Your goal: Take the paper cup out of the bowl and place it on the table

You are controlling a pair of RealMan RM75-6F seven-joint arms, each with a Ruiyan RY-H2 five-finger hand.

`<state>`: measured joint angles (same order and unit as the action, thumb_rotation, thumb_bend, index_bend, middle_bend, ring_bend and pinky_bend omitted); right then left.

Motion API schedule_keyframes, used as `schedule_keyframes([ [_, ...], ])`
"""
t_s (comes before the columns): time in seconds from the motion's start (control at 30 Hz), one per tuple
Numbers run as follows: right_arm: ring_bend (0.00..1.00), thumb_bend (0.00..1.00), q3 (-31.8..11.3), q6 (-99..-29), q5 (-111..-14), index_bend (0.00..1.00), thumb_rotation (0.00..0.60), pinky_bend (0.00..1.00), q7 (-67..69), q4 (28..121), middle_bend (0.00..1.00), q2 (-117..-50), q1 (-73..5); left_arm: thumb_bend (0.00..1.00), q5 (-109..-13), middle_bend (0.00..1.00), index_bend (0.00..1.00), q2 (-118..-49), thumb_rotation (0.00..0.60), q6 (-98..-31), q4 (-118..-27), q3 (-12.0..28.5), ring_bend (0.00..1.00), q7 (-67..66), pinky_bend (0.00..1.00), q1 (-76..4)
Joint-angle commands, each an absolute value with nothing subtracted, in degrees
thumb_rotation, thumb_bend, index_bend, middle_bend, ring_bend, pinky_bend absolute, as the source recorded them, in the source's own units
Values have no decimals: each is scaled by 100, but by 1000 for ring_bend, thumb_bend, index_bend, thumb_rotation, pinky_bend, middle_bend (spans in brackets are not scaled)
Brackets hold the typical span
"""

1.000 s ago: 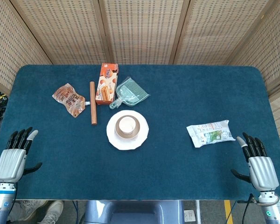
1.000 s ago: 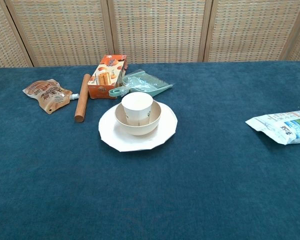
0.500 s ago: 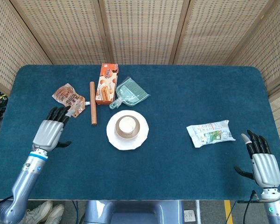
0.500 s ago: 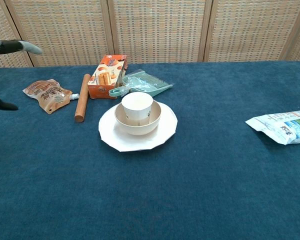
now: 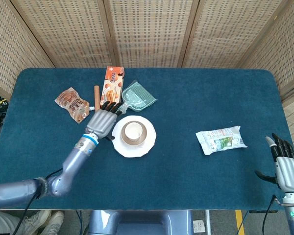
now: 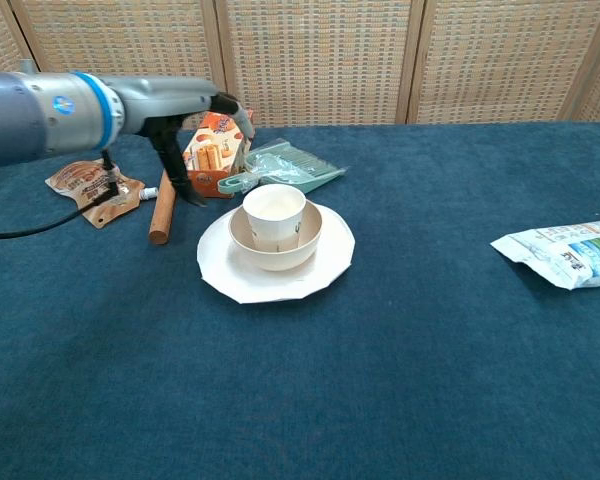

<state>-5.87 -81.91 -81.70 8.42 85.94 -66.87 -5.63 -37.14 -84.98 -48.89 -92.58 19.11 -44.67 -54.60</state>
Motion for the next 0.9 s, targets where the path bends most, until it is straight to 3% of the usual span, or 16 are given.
schedule_keyframes([
  [0.03,0,127,-607,-8215,-8149,0,600,0,871,8591,0,-6671,-546,138,-3191,0,199,-8886,600,-4744,-8834,1863,0,-4769,0,-6006],
  [0.4,0,127,-663,-8199,-8049,0,600,0,993,8534,0,-6642,-527,149,-2317,0,229,-9326,600,-4649,-8188,1612,0,-4986,0,-6817],
  [0.53,0,127,-685,-8227,-8043,0,600,0,1046,8527,0,-6623,-515,236,-2115,0,284,-9424,600,-4634,-8054,1518,0,-4971,0,-6993],
  [0.73,0,127,-691,-8289,-8083,0,600,0,1083,8529,0,-6617,-494,315,-2093,0,413,-9412,600,-4725,-8130,1410,0,-4834,0,-7071],
  [0.9,0,126,-689,-8331,-8104,0,600,0,1081,8549,0,-6606,-472,314,-2305,0,414,-9107,600,-4953,-8505,1408,0,-4570,0,-6969],
])
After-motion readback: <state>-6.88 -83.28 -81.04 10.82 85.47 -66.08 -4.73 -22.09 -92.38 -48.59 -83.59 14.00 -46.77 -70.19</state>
